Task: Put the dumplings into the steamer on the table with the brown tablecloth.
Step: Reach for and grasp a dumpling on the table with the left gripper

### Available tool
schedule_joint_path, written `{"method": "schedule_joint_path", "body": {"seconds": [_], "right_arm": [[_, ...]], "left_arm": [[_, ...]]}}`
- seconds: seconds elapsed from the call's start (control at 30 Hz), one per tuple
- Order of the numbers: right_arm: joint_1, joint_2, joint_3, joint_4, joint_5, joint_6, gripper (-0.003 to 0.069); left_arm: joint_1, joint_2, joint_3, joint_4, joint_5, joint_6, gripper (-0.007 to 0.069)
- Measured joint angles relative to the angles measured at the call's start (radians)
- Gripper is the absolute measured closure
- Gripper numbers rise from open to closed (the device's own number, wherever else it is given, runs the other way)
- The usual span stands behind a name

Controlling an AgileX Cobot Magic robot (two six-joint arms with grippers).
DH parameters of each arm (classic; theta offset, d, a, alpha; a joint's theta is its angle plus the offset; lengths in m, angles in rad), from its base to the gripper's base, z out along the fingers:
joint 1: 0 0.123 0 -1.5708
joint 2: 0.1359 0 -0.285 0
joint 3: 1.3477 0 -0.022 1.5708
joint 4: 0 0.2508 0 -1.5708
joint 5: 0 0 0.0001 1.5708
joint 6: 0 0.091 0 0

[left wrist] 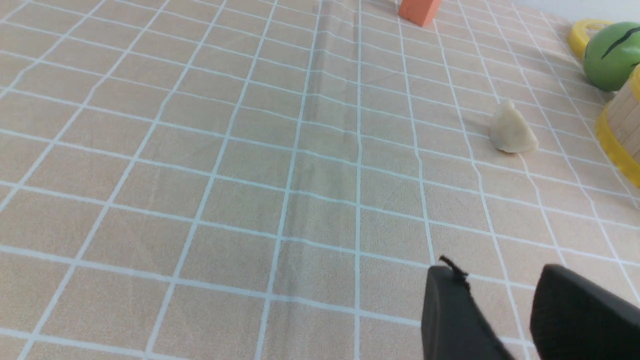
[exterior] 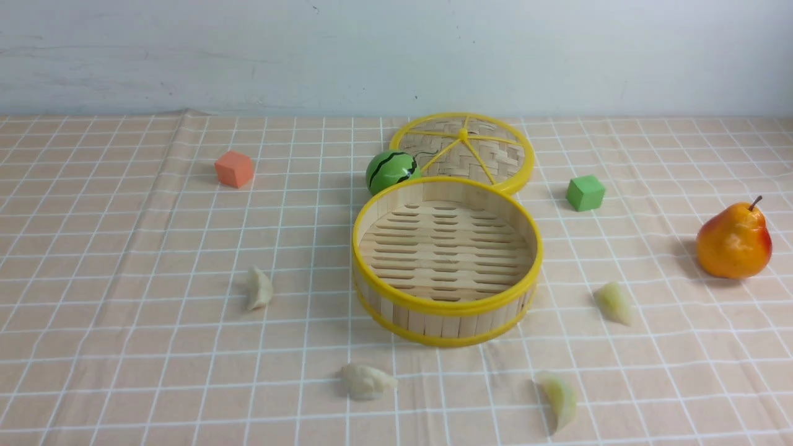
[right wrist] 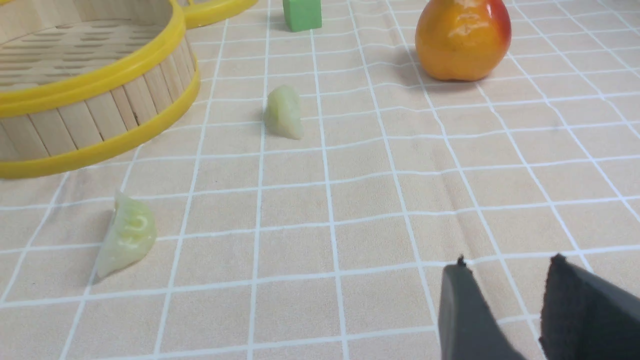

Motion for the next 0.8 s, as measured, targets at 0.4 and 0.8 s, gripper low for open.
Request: {"method": "schedule_joint_path", "body": {"seconds": [0.4,0.8], "right_arm": [[0.000,0.000,0.000,0.000,0.000,0.000,0.0419],[0.000,0.000,0.000,0.000,0.000,0.000,0.0419]], "left_arm": [[0.000,0.000,0.000,0.023,0.001,0.000,0.0386],[0.000,0.000,0.000,0.023,0.007,0.000,0.0386]]}}
